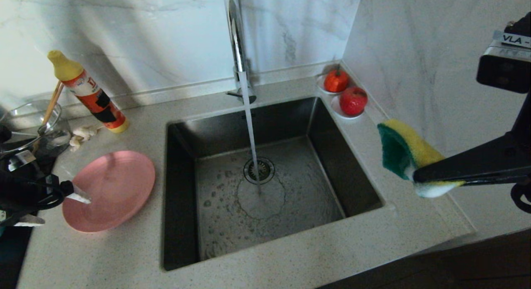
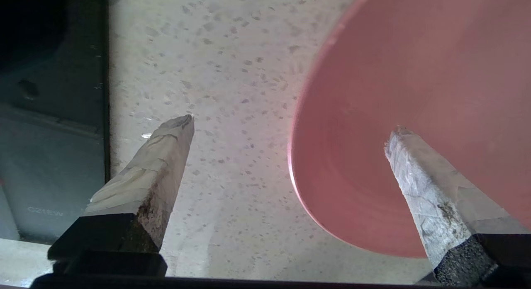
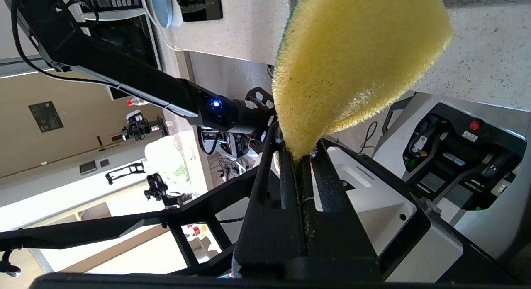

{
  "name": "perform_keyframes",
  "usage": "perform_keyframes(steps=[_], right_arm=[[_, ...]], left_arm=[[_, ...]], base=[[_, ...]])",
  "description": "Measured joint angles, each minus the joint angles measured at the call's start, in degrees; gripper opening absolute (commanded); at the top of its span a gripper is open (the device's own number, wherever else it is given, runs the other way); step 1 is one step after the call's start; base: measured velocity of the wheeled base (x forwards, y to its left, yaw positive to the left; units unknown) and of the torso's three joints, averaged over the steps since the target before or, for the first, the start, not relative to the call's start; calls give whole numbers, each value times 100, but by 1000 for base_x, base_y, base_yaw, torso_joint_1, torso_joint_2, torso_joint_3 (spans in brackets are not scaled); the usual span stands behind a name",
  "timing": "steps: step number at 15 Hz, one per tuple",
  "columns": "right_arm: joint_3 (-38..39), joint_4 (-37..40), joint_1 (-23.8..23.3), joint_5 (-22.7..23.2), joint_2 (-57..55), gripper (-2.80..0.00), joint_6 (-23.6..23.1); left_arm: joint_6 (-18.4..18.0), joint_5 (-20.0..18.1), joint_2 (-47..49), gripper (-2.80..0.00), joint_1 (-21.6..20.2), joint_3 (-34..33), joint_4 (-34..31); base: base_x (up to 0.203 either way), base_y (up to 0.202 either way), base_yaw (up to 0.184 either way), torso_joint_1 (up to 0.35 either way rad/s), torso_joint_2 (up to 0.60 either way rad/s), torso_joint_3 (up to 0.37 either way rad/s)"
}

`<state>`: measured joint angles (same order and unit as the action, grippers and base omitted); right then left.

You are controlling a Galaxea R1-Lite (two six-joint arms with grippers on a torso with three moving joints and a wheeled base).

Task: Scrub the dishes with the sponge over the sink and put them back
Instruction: Wash the plate

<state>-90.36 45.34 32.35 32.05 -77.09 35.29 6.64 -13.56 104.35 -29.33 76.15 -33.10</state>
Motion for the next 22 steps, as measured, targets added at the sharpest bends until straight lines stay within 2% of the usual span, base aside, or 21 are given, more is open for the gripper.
perform_keyframes(steps=[14, 15, 22], right_arm=[[69, -2, -118, 19, 0, -280, -110], [69, -3, -118, 17, 0, -280, -110], [43, 2, -118, 45, 26, -280, -106]], left_arm=[[132, 29, 383, 0, 34, 100, 91], [127, 30, 386, -280, 34, 102, 89], [201, 37, 389, -280, 36, 122, 96]], base=[[0, 0, 0, 0, 0, 0], [0, 0, 0, 0, 0, 0], [0, 0, 0, 0, 0, 0]])
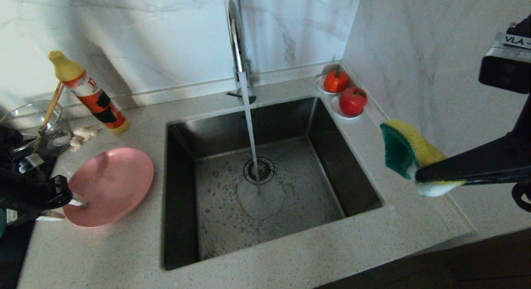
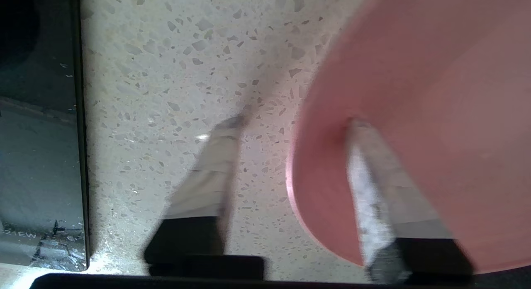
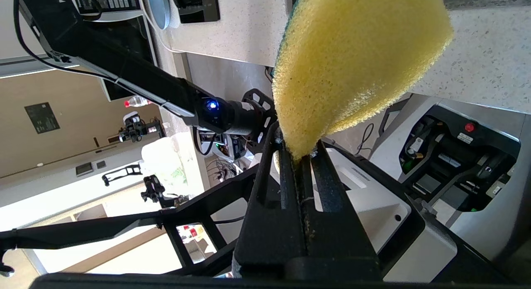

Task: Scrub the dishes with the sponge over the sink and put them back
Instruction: Wash the plate

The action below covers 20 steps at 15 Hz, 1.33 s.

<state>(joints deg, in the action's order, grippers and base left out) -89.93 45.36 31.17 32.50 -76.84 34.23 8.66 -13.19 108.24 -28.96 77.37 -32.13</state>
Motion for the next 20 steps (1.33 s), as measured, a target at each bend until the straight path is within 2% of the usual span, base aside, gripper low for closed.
perform_keyframes(steps=[4, 10, 16, 20], right_arm=[[0, 0, 0, 2, 27, -280, -2], [-6, -7, 9, 7, -13, -280, -4], [5, -7, 9, 29, -72, -280, -2], [18, -7, 9, 35, -69, -280, 5]], left_arm=[[30, -3, -6, -280, -6, 22, 5], [348, -84, -88, -280, 2, 72, 167], [843, -626, -739, -280, 28, 199, 323], [1138, -761, -1326, -280, 317, 217, 298]], base=[[0, 0, 0, 0, 0, 0], [0, 0, 0, 0, 0, 0], [0, 0, 0, 0, 0, 0], [0, 0, 0, 0, 0, 0]])
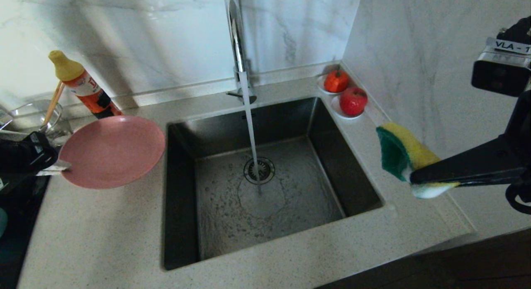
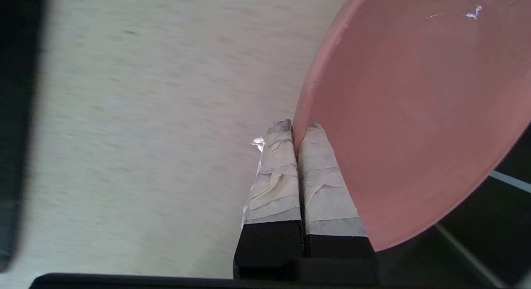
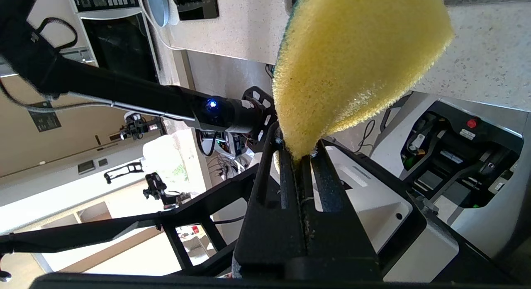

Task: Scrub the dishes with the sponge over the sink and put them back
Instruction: Wash the plate

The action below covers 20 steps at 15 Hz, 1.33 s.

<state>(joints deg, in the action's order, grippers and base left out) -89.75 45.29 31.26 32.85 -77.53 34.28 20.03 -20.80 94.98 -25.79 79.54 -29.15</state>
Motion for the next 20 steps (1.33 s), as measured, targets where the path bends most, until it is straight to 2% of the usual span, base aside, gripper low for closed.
perform_keyframes(steps=[4, 9, 11, 14, 20], right_arm=[[24, 7, 0, -2, 49, -280, -2], [30, 27, 0, -2, 102, -280, 0], [30, 45, 5, -1, 123, -280, 0], [34, 52, 9, -2, 144, -280, 6], [69, 68, 9, -6, 194, -280, 6]], left_arm=[[430, -17, -464, -280, 627, 22, -17], [1044, 109, -622, -280, 1683, 38, 44], [1168, 369, -522, -280, 2060, 60, 103], [1343, 960, -247, -280, 2574, 69, 495], [1607, 1167, 192, -280, 3190, 113, 1016]], base=[[0, 0, 0, 0, 0, 0], [0, 0, 0, 0, 0, 0], [0, 0, 0, 0, 0, 0], [0, 0, 0, 0, 0, 0], [0, 0, 0, 0, 0, 0]])
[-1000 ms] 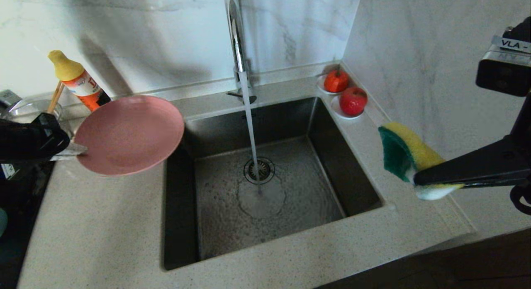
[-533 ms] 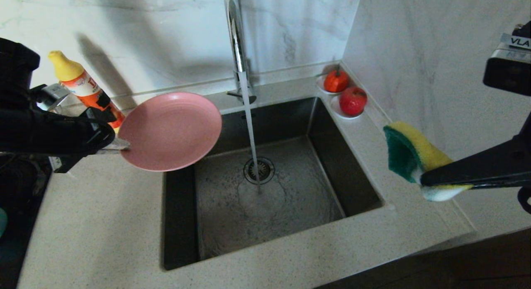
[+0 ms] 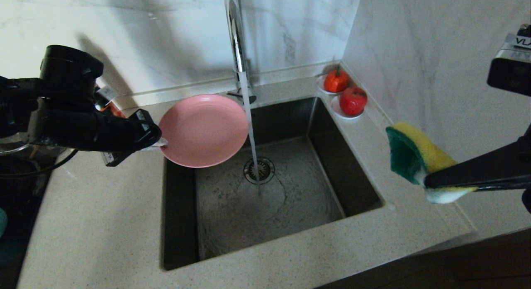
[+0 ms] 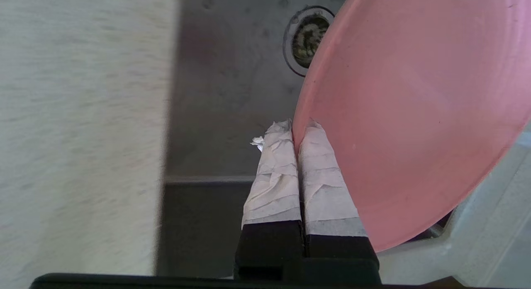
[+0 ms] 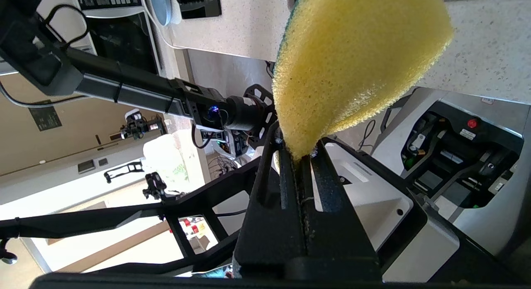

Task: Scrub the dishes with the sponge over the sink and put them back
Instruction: Wash the plate

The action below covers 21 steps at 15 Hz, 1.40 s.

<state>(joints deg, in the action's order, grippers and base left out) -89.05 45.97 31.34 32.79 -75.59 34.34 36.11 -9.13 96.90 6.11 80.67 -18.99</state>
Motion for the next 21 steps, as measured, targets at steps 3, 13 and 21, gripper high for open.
perform_keyframes(steps=[3, 13, 21], right_arm=[[34, -24, 16, 4, 13, -280, 2], [229, -69, 21, -12, 84, -280, -19], [229, -68, 20, -11, 93, -280, -17]], left_arm=[[67, 269, 233, -280, 300, 167, 17], [193, 758, 792, -280, 1079, 455, 81], [77, 1132, 918, -280, 1540, 277, 7]], base=[[0, 0, 0, 0, 0, 0], [0, 0, 0, 0, 0, 0], [0, 0, 0, 0, 0, 0]])
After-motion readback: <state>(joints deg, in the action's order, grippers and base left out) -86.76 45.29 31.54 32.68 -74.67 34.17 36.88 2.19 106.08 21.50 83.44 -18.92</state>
